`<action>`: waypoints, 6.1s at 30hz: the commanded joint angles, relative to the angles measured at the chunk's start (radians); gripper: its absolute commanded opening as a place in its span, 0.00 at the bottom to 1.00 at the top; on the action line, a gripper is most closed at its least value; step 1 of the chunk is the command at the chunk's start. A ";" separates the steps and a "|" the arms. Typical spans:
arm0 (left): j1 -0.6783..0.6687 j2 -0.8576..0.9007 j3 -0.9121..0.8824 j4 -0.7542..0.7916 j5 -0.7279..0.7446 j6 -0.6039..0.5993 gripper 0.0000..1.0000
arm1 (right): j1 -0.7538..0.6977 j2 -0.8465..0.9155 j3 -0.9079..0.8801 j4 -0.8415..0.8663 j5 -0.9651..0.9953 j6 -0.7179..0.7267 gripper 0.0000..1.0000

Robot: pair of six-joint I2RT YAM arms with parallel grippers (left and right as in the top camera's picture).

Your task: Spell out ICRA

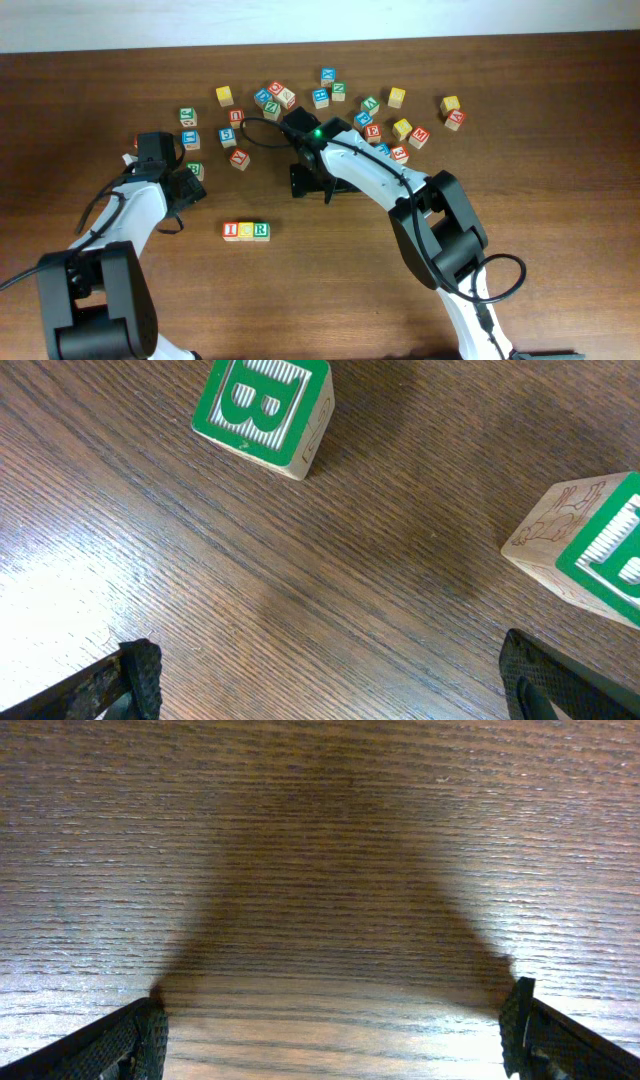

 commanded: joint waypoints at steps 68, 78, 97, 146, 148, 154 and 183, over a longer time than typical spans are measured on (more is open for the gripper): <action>0.001 0.008 0.010 -0.001 0.000 -0.002 0.99 | -0.533 -0.149 0.098 0.039 0.146 -0.375 0.10; 0.001 0.008 0.010 -0.001 0.000 -0.002 0.99 | -0.624 -0.054 0.097 0.141 0.143 -0.358 0.59; 0.001 0.008 0.010 -0.001 0.000 -0.002 0.99 | -0.644 0.066 0.097 0.198 0.040 -0.354 0.52; 0.001 0.008 0.010 -0.001 0.000 -0.002 0.99 | -0.514 -0.179 0.101 -0.125 -0.034 -0.354 0.19; 0.001 0.008 0.010 -0.001 0.000 -0.002 0.99 | -0.444 -0.187 0.101 -0.159 -0.034 -0.354 0.18; 0.001 0.008 0.010 -0.001 0.000 -0.002 0.99 | -0.278 -0.185 0.100 -0.209 -0.034 -0.353 0.18; 0.001 0.008 0.010 -0.001 0.000 -0.002 0.99 | 0.018 -0.144 -0.171 0.022 -0.034 -0.117 0.18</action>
